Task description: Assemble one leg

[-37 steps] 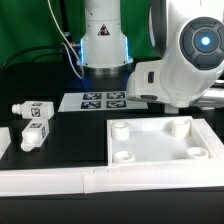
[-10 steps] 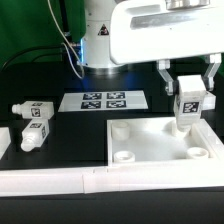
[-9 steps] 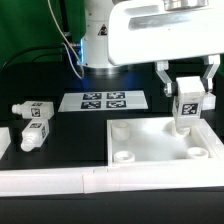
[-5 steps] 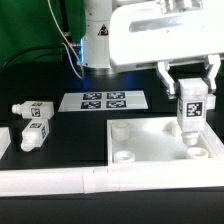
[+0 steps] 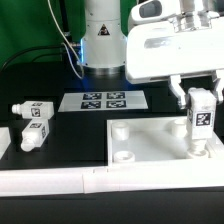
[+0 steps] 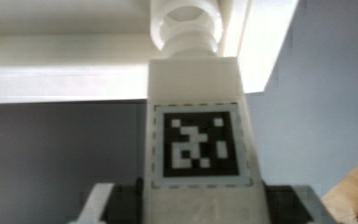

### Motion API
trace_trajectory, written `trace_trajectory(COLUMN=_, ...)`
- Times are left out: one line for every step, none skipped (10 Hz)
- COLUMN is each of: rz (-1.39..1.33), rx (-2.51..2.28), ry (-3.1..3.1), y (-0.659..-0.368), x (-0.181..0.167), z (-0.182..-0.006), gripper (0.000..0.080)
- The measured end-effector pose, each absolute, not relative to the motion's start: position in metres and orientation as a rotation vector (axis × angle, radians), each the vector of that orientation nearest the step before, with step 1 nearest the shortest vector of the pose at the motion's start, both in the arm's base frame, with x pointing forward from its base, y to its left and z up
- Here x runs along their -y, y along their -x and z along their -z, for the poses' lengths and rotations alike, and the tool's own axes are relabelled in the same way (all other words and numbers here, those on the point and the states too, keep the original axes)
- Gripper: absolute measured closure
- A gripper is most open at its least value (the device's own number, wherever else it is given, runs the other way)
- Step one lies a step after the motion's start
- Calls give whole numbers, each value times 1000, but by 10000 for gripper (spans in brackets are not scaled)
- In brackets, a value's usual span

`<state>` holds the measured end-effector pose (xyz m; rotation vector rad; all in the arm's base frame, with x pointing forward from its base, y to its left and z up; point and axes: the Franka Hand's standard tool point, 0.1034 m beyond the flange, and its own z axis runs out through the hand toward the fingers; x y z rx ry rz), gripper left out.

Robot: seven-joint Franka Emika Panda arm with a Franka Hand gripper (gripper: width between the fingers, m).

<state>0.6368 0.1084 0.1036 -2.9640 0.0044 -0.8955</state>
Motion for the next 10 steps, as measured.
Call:
trace_trajectory(rz=890, rx=-2, ry=2966, y=-636, x=-109, z=-101, gripper=514)
trace_trajectory(rz=886, rx=3, ry=2966, y=-635, x=-111, z=-99, gripper=514)
trace_trajectory(rz=887, rx=5, ry=2965, y=-635, x=-113, z=-99, gripper=514)
trace_trajectory(rz=895, rx=5, ry=2963, y=-635, x=-113, z=-99, gripper=514)
trace_trajectory(rz=897, rx=5, ry=2965, y=-634, x=-112, z=-95, gripper=514)
trace_trajectory(rz=891, rx=5, ry=2969, y=-633, x=-110, z=-90, gripper=514)
trace_trajectory(rz=882, rx=5, ry=2974, y=-633, x=-110, z=-86, gripper=514)
trace_trajectory(rz=885, rx=5, ry=2973, y=-634, x=-110, z=-85, gripper=514)
trace_trajectory(rz=886, rx=4, ry=2973, y=-634, x=-110, z=-85, gripper=514)
trace_trajectory(rz=905, rx=1, ry=2967, y=-635, x=-110, z=-85, gripper=514)
